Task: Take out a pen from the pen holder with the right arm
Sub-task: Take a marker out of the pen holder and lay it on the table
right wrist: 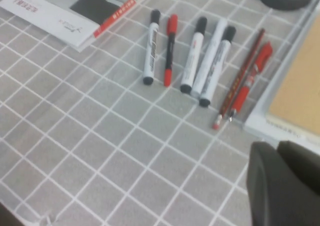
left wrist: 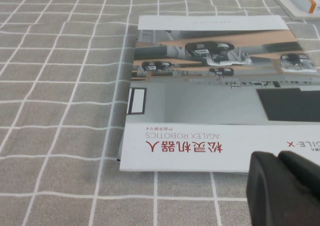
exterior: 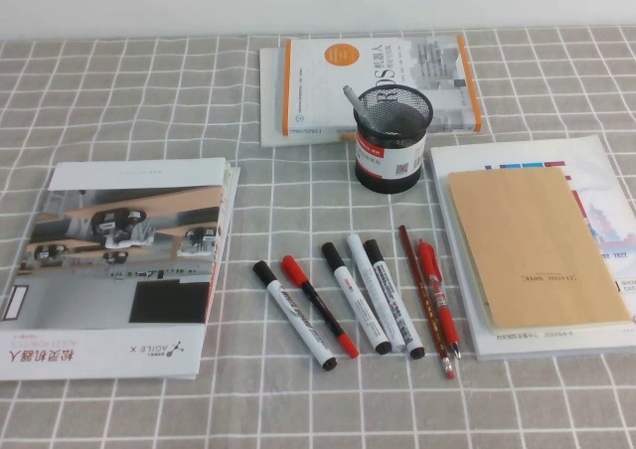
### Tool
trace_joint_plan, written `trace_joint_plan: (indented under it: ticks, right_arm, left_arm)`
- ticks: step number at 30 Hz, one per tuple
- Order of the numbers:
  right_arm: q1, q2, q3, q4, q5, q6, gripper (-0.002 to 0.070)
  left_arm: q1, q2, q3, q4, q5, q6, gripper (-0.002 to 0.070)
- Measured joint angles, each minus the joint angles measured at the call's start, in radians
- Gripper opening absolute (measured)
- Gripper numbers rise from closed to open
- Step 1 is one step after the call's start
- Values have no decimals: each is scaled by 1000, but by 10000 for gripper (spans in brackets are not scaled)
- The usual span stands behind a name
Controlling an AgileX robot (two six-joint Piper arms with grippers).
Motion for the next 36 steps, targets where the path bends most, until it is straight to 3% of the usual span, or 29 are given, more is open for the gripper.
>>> trace_joint_plan:
  ticks: [10,18,22,27,30,36]
  right_arm:
    - [0,-49,141,-109,-103,35,-12]
    - [-2,-51,315,-348,-221,293,-12]
    - [-155,-82,404,-443,-350,411,-12]
    - [-492,-135,544,-532,-644,437,-12]
    - [-623,-192,614,-609,-773,439,-12]
    - [-685,-354,628,-659,-772,462,-12]
  left_arm:
    - [0,0,0,0,0,0,-5]
    - [0,0,0,0,0,0,-5]
    - [0,0,0,0,0,0,-5]
    - [0,0,0,0,0,0,-5]
    - [0,0,0,0,0,0,-5]
    - [0,0,0,0,0,0,-5]
